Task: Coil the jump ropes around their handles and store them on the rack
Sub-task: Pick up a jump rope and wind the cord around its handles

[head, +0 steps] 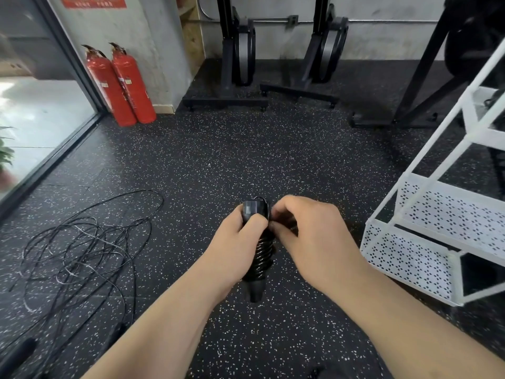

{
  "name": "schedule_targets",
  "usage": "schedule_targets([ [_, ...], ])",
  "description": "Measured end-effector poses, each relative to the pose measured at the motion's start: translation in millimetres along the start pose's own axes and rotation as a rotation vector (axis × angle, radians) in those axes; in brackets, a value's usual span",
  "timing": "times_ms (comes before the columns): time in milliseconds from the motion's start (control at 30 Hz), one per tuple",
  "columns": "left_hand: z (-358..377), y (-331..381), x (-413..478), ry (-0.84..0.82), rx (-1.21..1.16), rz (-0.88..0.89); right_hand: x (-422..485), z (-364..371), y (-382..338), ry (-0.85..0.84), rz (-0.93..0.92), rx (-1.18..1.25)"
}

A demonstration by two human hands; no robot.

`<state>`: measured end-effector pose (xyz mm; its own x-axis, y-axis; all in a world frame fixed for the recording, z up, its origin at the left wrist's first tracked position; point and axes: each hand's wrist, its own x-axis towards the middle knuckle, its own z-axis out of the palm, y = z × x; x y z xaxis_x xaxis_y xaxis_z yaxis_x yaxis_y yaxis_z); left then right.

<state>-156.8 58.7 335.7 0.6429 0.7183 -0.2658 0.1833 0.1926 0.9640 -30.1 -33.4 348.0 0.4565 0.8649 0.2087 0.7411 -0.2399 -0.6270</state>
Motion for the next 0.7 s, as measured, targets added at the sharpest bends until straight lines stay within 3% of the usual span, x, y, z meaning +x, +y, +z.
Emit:
schedule_targets([
  [267, -5, 2, -1, -0.026, -0.040, -0.058, 0, 0, -6, 0.037, 0.064, 0.078],
  [467, -9, 4, 0, -0.073, -0.284, -0.209, 4, -4, -11, -0.047, 0.134, 0.282],
  [567, -10, 5, -2, -0.077, -0.363, -0.165, 6, -6, -13, -0.058, 0.152, 0.483],
  [700, -8, 3, 5, 0.110, -0.222, -0.013, -2, 4, -26, 0.024, 0.123, 0.600],
])
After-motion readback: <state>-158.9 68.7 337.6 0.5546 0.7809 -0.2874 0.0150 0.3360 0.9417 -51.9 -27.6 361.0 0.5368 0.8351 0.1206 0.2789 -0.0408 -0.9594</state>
